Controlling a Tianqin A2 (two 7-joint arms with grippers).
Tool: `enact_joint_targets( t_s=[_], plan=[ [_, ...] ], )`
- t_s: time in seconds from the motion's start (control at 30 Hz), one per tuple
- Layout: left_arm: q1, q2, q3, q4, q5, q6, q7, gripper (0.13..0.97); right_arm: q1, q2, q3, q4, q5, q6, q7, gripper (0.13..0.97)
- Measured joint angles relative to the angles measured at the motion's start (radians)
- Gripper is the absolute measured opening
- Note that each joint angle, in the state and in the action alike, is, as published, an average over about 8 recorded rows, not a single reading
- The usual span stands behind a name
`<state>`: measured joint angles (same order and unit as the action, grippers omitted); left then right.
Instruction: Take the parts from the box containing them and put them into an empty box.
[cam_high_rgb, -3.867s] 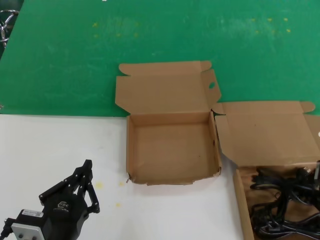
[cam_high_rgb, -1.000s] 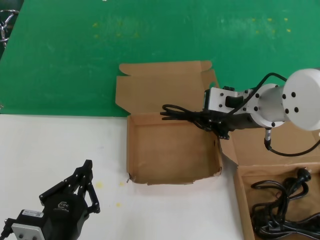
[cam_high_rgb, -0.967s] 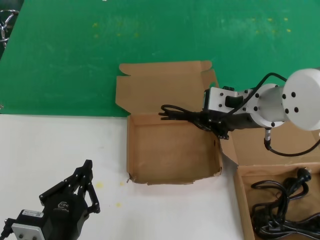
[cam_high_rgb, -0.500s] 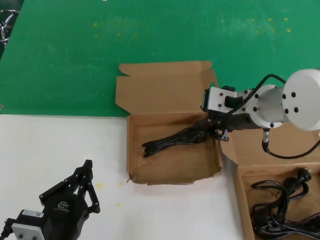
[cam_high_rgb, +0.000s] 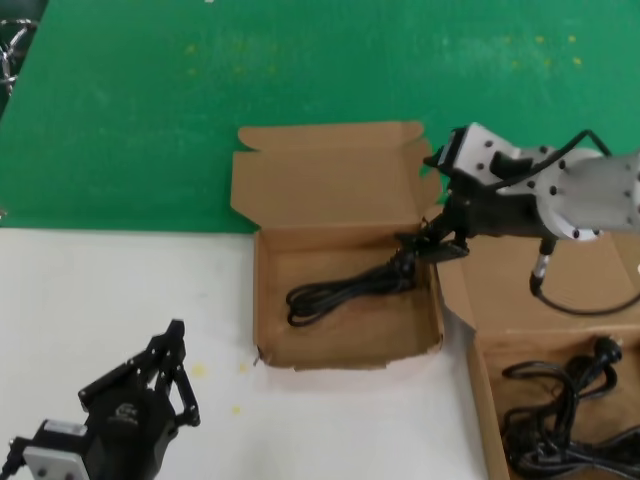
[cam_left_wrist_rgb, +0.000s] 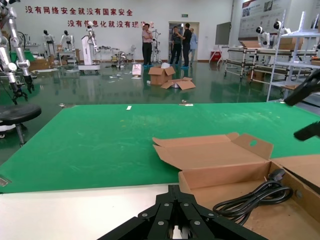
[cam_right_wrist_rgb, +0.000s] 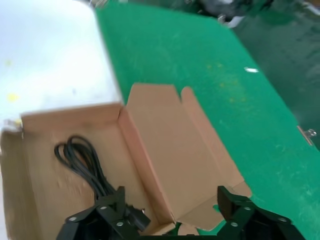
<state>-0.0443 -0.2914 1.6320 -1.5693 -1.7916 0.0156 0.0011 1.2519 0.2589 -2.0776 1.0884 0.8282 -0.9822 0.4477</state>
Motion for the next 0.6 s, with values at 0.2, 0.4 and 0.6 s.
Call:
enact_joint_targets(
  t_s=[0.2,0.4,0.6],
  plan=[
    [0.0,0.0,0.0,0.0,0.0,0.0,0.0,0.132,-0.06,0.046,0.059,0.124,0.041,-0.008,0.075,0.693],
    [0.0,0.0,0.0,0.0,0.0,0.0,0.0,0.132,-0.075,0.055,0.072,0.152,0.049,-0.007,0.09,0.752],
    [0.0,0.0,0.0,0.0,0.0,0.0,0.0,0.15,-0.082,0.056,0.074,0.154,0.054,-0.002,0.088,0.85]
  ],
)
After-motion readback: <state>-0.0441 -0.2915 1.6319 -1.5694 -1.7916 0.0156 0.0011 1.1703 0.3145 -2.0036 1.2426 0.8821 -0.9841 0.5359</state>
